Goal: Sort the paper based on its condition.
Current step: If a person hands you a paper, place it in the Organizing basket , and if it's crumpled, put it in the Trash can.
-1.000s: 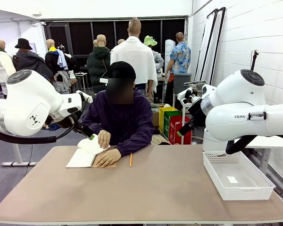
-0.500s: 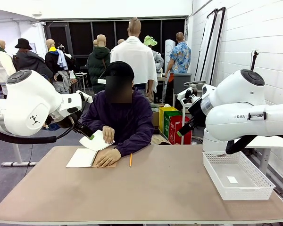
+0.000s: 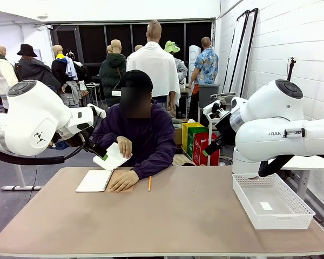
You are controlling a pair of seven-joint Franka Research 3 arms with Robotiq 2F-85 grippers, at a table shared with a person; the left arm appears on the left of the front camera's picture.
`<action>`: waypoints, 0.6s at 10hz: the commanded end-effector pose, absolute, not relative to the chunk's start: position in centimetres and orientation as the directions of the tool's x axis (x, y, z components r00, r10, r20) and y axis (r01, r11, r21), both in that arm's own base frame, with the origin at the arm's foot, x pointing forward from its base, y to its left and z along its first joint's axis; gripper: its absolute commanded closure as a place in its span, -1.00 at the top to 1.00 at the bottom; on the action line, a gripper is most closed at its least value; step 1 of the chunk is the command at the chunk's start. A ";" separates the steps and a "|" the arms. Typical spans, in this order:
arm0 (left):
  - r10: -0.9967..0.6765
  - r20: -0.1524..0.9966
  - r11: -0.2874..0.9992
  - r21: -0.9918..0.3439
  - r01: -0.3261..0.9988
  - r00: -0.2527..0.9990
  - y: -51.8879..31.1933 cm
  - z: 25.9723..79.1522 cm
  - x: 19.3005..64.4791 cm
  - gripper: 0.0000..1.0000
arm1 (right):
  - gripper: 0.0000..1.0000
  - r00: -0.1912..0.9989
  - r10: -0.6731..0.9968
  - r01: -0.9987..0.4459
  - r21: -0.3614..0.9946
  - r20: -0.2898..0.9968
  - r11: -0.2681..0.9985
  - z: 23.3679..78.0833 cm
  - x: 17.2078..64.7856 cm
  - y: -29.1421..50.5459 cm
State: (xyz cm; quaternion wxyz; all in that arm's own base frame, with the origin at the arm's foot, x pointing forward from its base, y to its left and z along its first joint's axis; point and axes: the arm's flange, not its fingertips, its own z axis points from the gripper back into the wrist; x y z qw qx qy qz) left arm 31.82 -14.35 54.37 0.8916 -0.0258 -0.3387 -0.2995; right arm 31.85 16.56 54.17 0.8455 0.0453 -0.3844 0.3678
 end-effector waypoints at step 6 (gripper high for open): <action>-0.524 0.618 0.813 0.157 0.561 0.586 -14.4 54.3 31.8 1.00 | 1.00 0.435 0.587 -0.658 -0.204 0.683 0.725 54.1 31.9 16.5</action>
